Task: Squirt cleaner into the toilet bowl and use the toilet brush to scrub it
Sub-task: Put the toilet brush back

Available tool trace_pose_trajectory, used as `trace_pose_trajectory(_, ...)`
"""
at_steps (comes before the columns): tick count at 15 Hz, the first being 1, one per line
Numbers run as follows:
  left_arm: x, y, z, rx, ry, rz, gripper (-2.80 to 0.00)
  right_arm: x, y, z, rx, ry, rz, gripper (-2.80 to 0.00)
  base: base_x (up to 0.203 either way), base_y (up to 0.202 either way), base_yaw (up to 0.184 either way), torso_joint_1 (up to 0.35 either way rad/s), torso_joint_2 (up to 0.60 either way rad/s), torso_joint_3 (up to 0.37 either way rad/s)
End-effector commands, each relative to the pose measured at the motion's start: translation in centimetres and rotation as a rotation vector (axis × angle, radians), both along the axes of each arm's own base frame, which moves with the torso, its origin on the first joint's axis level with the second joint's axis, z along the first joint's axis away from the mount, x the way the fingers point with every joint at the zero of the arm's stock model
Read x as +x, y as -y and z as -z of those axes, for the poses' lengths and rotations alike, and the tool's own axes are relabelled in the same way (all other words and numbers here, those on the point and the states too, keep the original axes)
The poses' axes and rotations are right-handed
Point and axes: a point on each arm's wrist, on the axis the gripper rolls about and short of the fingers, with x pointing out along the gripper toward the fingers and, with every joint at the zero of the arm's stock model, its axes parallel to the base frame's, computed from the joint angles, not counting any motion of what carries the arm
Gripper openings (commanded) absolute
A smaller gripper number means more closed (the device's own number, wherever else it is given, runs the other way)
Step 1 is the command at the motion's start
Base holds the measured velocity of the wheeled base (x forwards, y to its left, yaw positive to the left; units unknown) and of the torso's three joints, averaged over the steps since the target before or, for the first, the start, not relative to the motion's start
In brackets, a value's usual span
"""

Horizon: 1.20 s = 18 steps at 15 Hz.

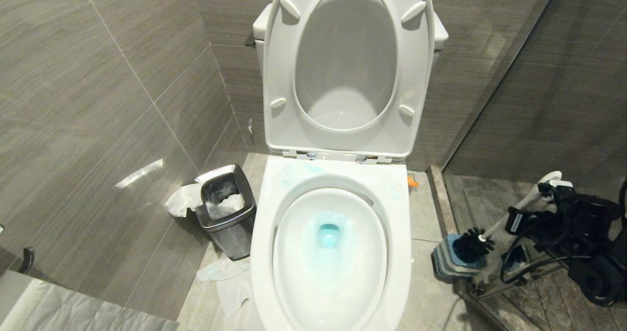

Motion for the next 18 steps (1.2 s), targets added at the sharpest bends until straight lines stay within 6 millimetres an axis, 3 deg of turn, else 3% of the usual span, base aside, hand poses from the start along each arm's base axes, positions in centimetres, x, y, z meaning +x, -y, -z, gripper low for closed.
trace_pose_trajectory(1, 0.0, 0.0, 0.0, 0.000, -0.003, 0.000, -2.80, 0.2, 0.0, 1.0, 0.005, -0.021, 0.000, -2.80, 0.000, 0.000, 0.000, 0.000, 0.00, 0.000)
trace_pose_trajectory(18, 0.0, 0.0, 0.0, 0.000, -0.003, 0.000, -2.80, 2.0, 0.8, 4.3, -0.003, -0.014, 0.016, -2.80, 0.000, 0.000, 0.000, 0.000, 0.00, 0.000)
